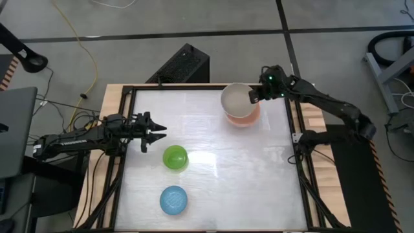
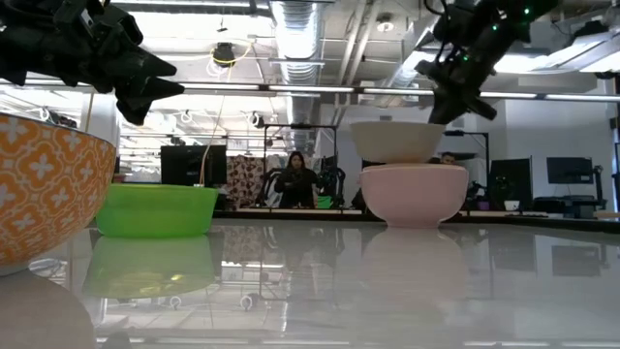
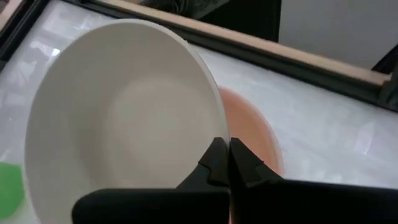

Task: Nest bowls inside each other
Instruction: Stack the gray bowl on the pink bowl

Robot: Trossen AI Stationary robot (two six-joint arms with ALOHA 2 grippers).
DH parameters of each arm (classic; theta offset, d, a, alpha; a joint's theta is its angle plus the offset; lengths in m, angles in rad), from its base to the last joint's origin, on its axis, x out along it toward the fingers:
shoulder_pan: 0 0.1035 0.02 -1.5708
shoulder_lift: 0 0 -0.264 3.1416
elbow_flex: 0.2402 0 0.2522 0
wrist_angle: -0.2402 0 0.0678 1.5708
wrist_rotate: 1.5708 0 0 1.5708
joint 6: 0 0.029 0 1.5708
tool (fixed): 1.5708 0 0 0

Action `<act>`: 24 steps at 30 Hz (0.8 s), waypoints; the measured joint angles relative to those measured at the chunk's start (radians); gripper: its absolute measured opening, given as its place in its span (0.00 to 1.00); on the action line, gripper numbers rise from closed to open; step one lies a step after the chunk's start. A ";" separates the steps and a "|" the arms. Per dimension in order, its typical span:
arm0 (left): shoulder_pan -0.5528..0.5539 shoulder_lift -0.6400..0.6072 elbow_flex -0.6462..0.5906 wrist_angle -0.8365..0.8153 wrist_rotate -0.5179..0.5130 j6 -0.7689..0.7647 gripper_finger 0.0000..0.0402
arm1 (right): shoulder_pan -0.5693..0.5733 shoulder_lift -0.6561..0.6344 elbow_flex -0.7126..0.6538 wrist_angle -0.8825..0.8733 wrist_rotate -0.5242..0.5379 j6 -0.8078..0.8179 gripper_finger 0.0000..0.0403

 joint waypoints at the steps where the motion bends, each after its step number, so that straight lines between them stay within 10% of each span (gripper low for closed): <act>1: 0.000 0.000 0.000 0.000 0.000 0.000 0.39 | -0.006 0.000 -0.006 -0.001 -0.007 0.000 0.00; 24: 0.000 0.000 0.000 0.001 -0.001 -0.003 0.39 | -0.014 0.000 -0.114 0.025 0.028 0.003 0.00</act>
